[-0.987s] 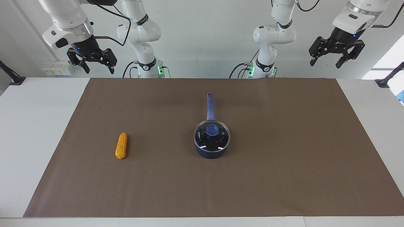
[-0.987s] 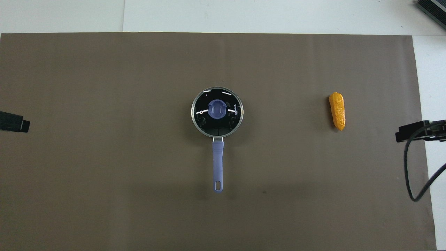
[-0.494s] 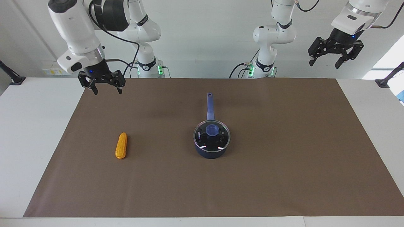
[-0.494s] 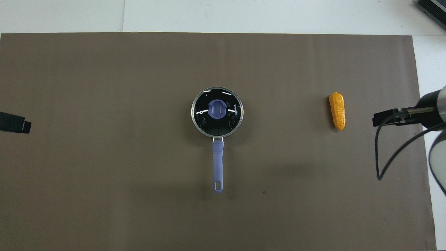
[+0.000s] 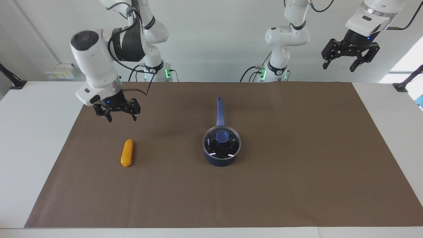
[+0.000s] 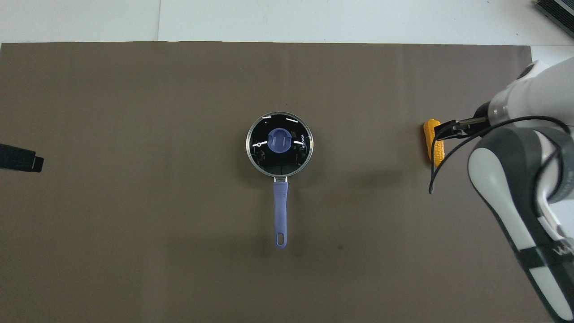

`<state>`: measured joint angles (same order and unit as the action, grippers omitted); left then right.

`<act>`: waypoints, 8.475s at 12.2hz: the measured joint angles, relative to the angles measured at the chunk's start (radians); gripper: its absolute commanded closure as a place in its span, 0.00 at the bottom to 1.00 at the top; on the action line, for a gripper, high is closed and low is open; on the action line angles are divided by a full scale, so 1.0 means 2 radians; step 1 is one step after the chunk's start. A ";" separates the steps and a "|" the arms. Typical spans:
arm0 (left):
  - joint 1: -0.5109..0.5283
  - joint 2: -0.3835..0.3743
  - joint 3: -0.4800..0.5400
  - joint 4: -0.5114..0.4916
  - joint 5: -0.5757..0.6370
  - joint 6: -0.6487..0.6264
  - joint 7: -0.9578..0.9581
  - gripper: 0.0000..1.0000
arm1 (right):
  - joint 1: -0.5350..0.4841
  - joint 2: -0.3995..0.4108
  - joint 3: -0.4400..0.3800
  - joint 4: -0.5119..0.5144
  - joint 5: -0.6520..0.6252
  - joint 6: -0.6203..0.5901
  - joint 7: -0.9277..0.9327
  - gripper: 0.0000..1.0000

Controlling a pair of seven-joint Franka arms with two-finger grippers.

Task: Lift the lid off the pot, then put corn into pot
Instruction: 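Grasp the yellow corn with the right gripper while the left gripper approaches the pot, then grasp the glass lid knob with the left gripper while the right gripper lifts the corn, then lift the glass lid off the pot and move it aside with the left gripper, then bring the right gripper's corn over the pot while the left gripper lowers the lid, then release the corn into the pot while the left gripper opens off the lid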

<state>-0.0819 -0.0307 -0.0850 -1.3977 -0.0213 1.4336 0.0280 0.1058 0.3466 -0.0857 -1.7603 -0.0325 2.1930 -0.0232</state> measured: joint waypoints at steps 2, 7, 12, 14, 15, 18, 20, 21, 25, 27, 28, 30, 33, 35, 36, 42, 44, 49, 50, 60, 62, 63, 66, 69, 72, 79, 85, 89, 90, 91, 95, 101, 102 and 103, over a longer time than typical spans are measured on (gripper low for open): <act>-0.044 0.014 -0.004 -0.005 0.000 0.033 -0.054 0.00 | -0.014 0.024 -0.001 -0.001 0.000 0.017 0.000 0.00; -0.144 0.081 -0.006 -0.010 0.001 0.107 -0.168 0.00 | -0.022 0.054 -0.001 -0.021 0.000 0.048 0.000 0.26; -0.189 0.128 -0.005 -0.012 0.007 0.162 -0.234 0.00 | -0.027 0.050 -0.001 -0.036 0.000 0.047 -0.036 1.00; -0.212 0.149 -0.006 -0.016 0.025 0.190 -0.272 0.00 | -0.025 0.049 -0.001 -0.035 -0.001 0.040 -0.037 1.00; -0.225 0.162 -0.006 -0.019 0.036 0.204 -0.292 0.00 | -0.024 0.048 -0.001 -0.027 -0.001 0.027 -0.039 1.00; -0.242 0.184 -0.005 -0.034 0.041 0.246 -0.313 0.00 | -0.004 0.030 0.002 0.019 -0.001 -0.043 -0.042 1.00; -0.251 0.195 -0.005 -0.046 0.050 0.270 -0.327 0.00 | 0.017 0.001 0.002 0.032 -0.001 -0.064 -0.042 1.00; -0.255 0.203 -0.005 -0.049 0.058 0.281 -0.333 0.00 | 0.028 -0.014 0.003 0.033 -0.001 -0.078 -0.037 1.00; -0.257 0.226 -0.001 -0.051 0.063 0.317 -0.337 0.00 | 0.074 -0.037 0.004 0.032 -0.001 -0.097 0.024 1.00; -0.256 0.233 0.000 -0.051 0.072 0.322 -0.337 0.00 | 0.071 -0.037 0.002 0.032 -0.001 -0.096 0.025 1.00; -0.256 0.238 0.000 -0.051 0.079 0.326 -0.337 0.00 | 0.068 -0.037 0.001 0.032 -0.001 -0.095 0.025 1.00; -0.256 0.248 0.000 -0.051 0.081 0.332 -0.337 0.00 | 0.067 -0.036 -0.001 0.032 -0.001 -0.095 0.025 1.00; -0.256 0.250 0.000 -0.051 0.082 0.341 -0.337 0.13 | 0.052 -0.035 -0.001 0.031 -0.001 -0.092 0.025 1.00; -0.256 0.250 0.000 -0.051 0.082 0.346 -0.337 0.44 | 0.053 -0.035 0.000 0.030 -0.001 -0.092 0.025 1.00; -0.256 0.251 0.000 -0.051 0.082 0.348 -0.337 0.51 | 0.054 -0.035 0.001 0.030 -0.001 -0.092 0.025 1.00; -0.257 0.250 -0.002 -0.052 0.087 0.352 -0.337 1.00 | 0.055 -0.035 0.001 0.030 -0.001 -0.092 0.025 1.00; -0.256 0.245 -0.001 -0.051 0.090 0.350 -0.337 1.00 | 0.055 -0.035 0.000 0.030 -0.001 -0.092 0.028 1.00; -0.237 0.205 0.009 -0.053 0.096 0.325 -0.335 1.00 | 0.049 -0.033 0.000 0.059 -0.001 -0.096 0.035 1.00; -0.223 0.204 0.011 -0.055 0.096 0.324 -0.326 1.00 | 0.050 -0.030 0.001 0.070 0.000 -0.099 0.038 1.00; -0.013 0.197 0.012 -0.127 0.095 0.376 -0.088 1.00 | 0.095 -0.009 0.009 0.089 0.000 -0.118 0.117 1.00; 0.020 0.188 0.011 -0.158 0.078 0.407 -0.028 1.00 | 0.131 0.013 0.013 0.113 0.000 -0.118 0.148 1.00; 0.032 0.178 0.011 -0.186 0.072 0.436 -0.010 1.00 | 0.145 0.024 0.015 0.128 0.001 -0.118 0.160 1.00; 0.054 0.156 0.011 -0.264 0.070 0.499 0.007 1.00 | 0.177 0.062 0.029 0.182 0.007 -0.117 0.212 1.00; 0.058 0.152 0.010 -0.280 0.037 0.505 0.043 1.00 | 0.213 0.125 0.032 0.248 0.007 -0.102 0.276 1.00; 0.071 0.152 0.010 -0.285 -0.008 0.501 0.112 0.99 | 0.223 0.158 0.032 0.276 0.007 -0.093 0.285 1.00; 0.073 0.147 0.006 -0.307 -0.011 0.494 0.121 0.00 | 0.226 0.179 0.037 0.273 0.032 -0.072 0.292 1.00; 0.068 0.127 0.002 -0.210 -0.011 0.370 0.122 0.00 | 0.226 0.179 0.040 0.239 0.036 -0.062 0.292 0.64; 0.061 0.062 -0.001 -0.158 -0.006 0.264 0.107 0.00 | 0.226 0.174 0.040 0.220 0.036 -0.050 0.292 0.00; 0.061 0.046 0.000 -0.152 -0.006 0.239 0.105 0.00 | 0.226 0.172 0.040 0.218 0.037 -0.048 0.292 0.00; 0.061 0.033 0.000 -0.137 -0.006 0.203 0.104 0.00 | 0.227 0.170 0.040 0.218 0.038 -0.048 0.292 0.00; 0.061 0.014 0.004 -0.066 -0.002 0.076 0.102 0.00 | 0.225 0.141 0.036 0.219 0.038 -0.047 0.296 0.00; 0.061 0.012 0.004 -0.054 -0.001 0.051 0.101 0.00 | 0.155 0.043 0.021 0.220 0.037 -0.123 0.282 0.00; 0.061 0.010 0.003 -0.053 -0.001 0.051 0.101 0.00 | 0.140 0.026 0.020 0.220 0.037 -0.147 0.268 0.00; 0.061 0.009 0.003 -0.053 -0.001 0.051 0.101 0.00 | 0.126 0.010 0.020 0.220 0.037 -0.167 0.254 0.00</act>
<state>0.0408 -0.0133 -0.0792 -1.5042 -0.0242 1.5365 0.2293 0.3569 0.3665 -0.0464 -1.3208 0.0409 1.8599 0.4844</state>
